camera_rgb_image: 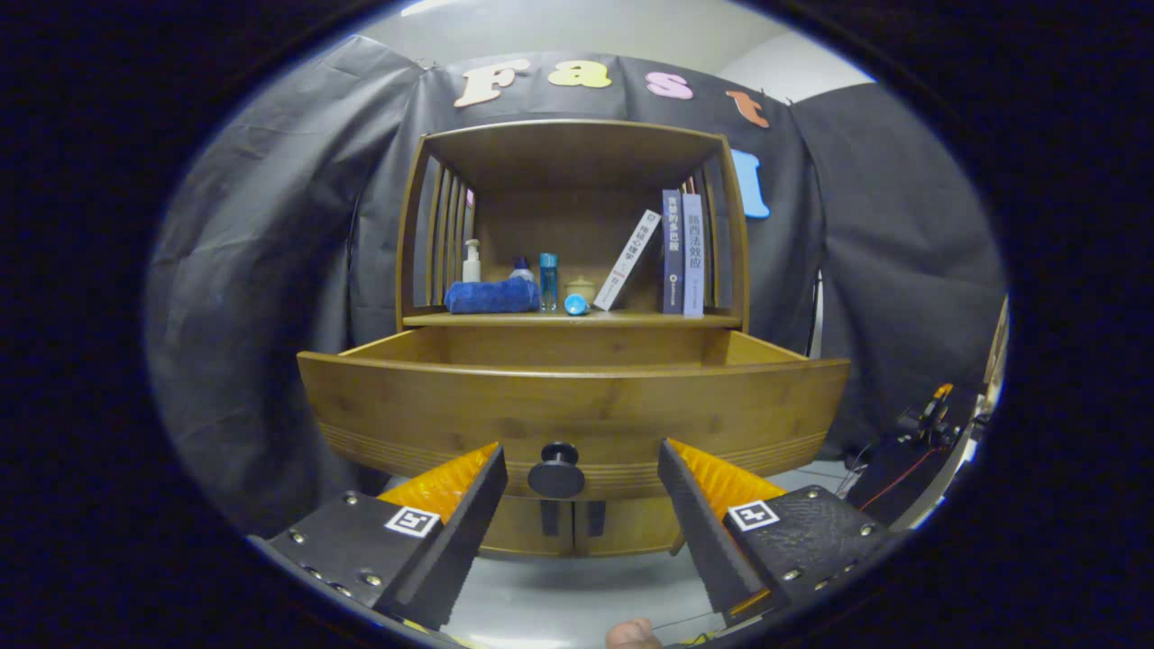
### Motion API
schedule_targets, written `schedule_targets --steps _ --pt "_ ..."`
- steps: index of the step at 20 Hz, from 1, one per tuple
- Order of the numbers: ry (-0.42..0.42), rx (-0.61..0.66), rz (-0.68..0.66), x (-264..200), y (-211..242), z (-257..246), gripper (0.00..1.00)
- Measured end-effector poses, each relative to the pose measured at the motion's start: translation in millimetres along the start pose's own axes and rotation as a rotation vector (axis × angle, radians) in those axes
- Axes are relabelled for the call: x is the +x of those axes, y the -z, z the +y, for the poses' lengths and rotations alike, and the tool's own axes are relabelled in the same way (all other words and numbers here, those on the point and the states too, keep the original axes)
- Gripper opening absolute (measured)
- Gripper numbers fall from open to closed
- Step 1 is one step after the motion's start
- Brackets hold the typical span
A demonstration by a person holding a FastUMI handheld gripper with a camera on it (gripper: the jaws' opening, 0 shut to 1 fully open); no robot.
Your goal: Pull open the drawer, take out the items inside it, and place them on the countertop above the cabinet.
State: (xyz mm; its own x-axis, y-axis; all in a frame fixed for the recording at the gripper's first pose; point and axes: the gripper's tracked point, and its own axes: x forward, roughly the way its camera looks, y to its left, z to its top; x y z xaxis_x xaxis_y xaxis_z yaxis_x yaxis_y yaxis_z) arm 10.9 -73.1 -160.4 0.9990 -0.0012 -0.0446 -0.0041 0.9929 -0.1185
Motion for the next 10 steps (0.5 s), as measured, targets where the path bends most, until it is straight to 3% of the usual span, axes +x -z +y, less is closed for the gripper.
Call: schedule_targets --steps 5,10 --pt "-0.036 -0.039 -0.031 21.6 -4.2 23.0 1.00" --pt "-0.035 0.007 0.057 46.8 24.0 35.6 1.00"
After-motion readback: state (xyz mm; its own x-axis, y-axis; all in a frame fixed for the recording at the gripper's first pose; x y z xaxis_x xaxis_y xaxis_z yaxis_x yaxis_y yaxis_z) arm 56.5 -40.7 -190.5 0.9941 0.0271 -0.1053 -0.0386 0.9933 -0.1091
